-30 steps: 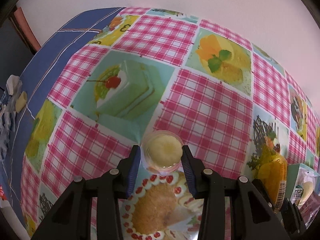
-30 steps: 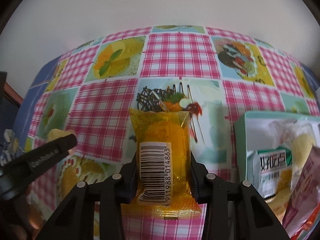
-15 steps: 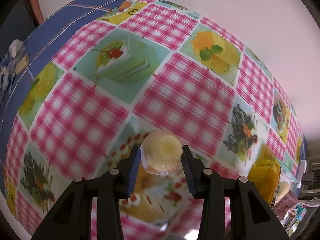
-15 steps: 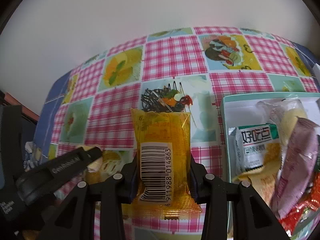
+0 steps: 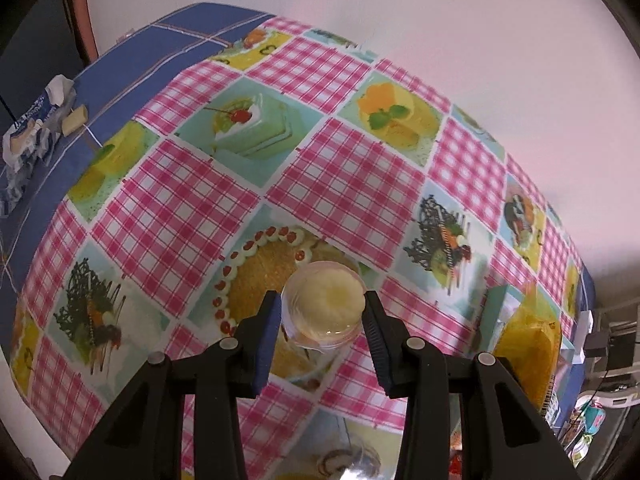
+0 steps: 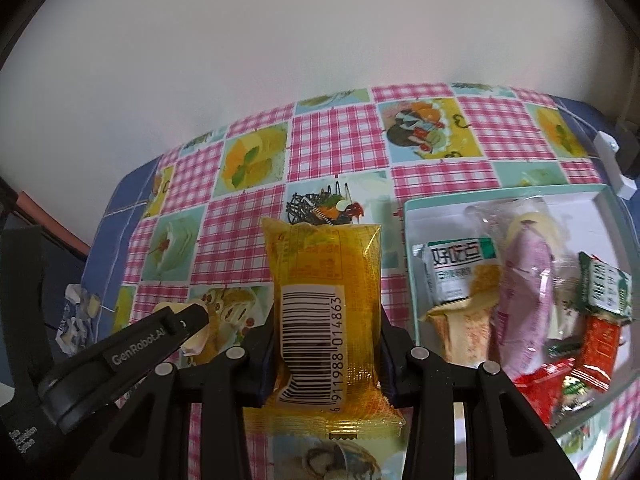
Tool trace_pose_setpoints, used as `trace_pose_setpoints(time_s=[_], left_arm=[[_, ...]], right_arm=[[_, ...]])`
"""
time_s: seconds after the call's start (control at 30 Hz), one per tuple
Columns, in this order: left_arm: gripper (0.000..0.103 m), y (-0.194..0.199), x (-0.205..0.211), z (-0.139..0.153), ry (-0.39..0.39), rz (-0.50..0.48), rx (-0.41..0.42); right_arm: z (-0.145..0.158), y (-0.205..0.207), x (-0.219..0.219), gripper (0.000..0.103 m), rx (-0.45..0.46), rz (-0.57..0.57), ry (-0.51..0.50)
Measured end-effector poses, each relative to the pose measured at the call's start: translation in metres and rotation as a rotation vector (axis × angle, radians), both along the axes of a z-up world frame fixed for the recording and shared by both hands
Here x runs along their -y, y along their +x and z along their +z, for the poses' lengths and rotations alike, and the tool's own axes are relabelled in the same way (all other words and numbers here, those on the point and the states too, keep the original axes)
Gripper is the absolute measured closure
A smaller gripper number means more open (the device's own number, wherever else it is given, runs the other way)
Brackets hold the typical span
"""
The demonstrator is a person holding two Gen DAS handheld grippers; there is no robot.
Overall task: Organize snacks
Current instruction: 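Lift both held items and carry them over the white tray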
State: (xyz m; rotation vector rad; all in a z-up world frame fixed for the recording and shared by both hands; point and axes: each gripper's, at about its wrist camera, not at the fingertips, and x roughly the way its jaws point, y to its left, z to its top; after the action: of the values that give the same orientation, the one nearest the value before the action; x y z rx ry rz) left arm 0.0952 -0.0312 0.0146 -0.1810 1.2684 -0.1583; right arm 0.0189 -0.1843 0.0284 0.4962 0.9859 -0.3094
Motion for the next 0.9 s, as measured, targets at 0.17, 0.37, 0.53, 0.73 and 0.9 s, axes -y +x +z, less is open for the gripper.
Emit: trace_pose_setpoints(time_s=[0.17, 0.37, 0.53, 0.73, 0.9], left_arm=[[0.06, -0.022, -0.009, 0.03, -0.012, -0.018, 0.041], [0.06, -0.028, 0.007, 0.043, -0.031, -0.073, 0.071], [0.06, -0.04, 0.033, 0.052, -0.043, -0.143, 0.101], [0.06, -0.055, 0.066, 0.06, -0.023, -0.198, 0.146], [0.06, -0.068, 0.09, 0.062, -0.053, -0.273, 0.148]], right_arm=[[0.011, -0.019, 0.006, 0.061, 0.016, -0.032, 0.008], [0.022, -0.041, 0.013, 0.061, 0.028, -0.062, 0.013], [0.03, -0.062, 0.026, 0.061, 0.042, -0.1, 0.014], [0.038, -0.087, 0.05, 0.061, 0.06, -0.161, 0.029], [0.039, -0.105, 0.08, 0.061, 0.065, -0.245, 0.031]])
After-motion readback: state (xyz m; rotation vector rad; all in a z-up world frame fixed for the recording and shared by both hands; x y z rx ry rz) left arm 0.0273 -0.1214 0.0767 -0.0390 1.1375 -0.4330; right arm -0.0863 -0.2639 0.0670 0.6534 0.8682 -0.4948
